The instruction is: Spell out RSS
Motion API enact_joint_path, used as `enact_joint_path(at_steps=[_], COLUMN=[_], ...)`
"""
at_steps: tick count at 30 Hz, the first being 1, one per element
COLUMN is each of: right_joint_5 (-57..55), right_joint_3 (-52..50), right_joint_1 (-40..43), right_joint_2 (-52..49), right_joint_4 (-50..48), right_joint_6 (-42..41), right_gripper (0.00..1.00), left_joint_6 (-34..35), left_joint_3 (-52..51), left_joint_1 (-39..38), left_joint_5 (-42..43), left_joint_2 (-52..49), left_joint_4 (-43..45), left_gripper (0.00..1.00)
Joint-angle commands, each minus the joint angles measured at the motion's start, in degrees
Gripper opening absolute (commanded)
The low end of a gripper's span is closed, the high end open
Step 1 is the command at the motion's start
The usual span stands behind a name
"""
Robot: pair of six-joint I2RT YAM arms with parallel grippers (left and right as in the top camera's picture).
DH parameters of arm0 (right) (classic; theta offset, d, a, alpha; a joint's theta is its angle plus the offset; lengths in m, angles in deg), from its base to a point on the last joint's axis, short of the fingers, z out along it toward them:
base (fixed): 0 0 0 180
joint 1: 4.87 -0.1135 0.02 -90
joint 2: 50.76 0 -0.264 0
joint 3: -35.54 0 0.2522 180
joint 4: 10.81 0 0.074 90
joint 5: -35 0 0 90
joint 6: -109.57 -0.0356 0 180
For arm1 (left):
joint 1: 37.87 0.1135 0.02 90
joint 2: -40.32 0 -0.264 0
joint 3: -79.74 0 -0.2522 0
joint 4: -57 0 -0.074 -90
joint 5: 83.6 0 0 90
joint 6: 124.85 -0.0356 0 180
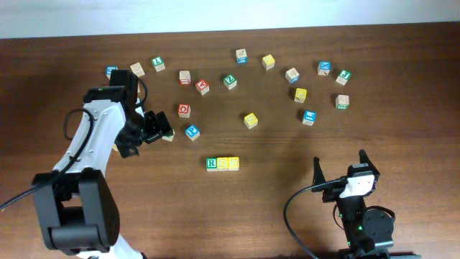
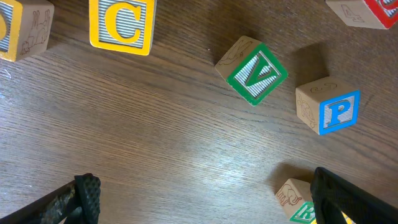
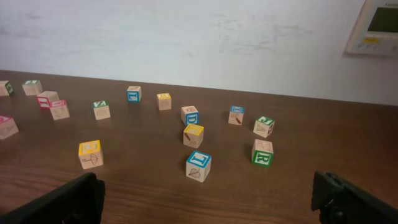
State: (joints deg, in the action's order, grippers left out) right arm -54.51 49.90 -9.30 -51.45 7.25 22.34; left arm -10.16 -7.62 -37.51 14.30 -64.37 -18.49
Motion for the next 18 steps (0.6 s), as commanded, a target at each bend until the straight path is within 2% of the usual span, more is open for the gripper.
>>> enact_joint_path(at_steps=[1, 10, 13, 15, 18], right_joint_5=[-0.13, -0.11, -0.11, -0.11, -0.11], right_joint_3=[-0.28, -0.28, -0.28, -0.28, -0.28], right_joint_1=[0.42, 0.42, 0.42, 0.42, 0.42], right_joint_2=[0.48, 0.48, 0.48, 0.48, 0.48], right_joint_4=[0.37, 0.33, 0.33, 0.33, 0.33], right_joint_6=[1.31, 1.31, 1.31, 1.31, 1.31], right_gripper=[0.98, 0.98, 0.98, 0.98, 0.98], left_joint_6=[-0.31, -0.31, -3.98, -9.25, -14.16], left_joint_3=[0.57, 0.57, 0.57, 0.57, -2.4], left_joint_1=[0.02, 0.02, 0.22, -0.39, -2.54], left_joint_5=[-0.24, -0.24, -1.27, -1.29, -1.44], left_joint_2=[0.9, 0.9, 0.87, 1.77, 12.9], left_joint_4=[-0.07, -0.07, -1.42, 0.31, 5.42], left_gripper=[0.99, 0.99, 0.99, 0.99, 0.99])
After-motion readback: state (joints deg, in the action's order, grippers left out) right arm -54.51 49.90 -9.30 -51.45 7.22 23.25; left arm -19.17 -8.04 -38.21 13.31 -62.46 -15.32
